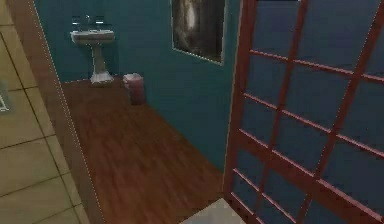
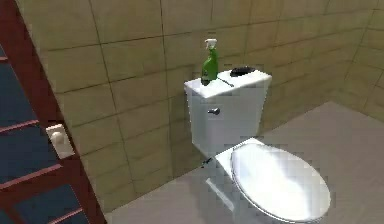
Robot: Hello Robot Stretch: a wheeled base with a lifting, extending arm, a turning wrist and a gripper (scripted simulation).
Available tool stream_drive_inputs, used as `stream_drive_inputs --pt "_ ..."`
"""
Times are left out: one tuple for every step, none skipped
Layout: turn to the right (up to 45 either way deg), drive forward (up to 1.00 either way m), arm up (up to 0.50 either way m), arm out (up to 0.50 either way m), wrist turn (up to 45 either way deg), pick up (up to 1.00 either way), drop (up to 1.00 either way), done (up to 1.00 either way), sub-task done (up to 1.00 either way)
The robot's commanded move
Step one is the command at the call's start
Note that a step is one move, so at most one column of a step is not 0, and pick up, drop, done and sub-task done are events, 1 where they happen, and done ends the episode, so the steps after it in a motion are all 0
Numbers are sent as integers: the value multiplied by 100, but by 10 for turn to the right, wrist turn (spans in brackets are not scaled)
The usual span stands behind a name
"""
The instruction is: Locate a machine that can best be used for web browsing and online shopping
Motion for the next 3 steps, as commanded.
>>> stream_drive_inputs --pt "0 95 0 0 0 0 0 0 0" --pt "-240 0 0 0 0 0 0 0 0" --pt "0 25 0 0 0 0 0 0 0"
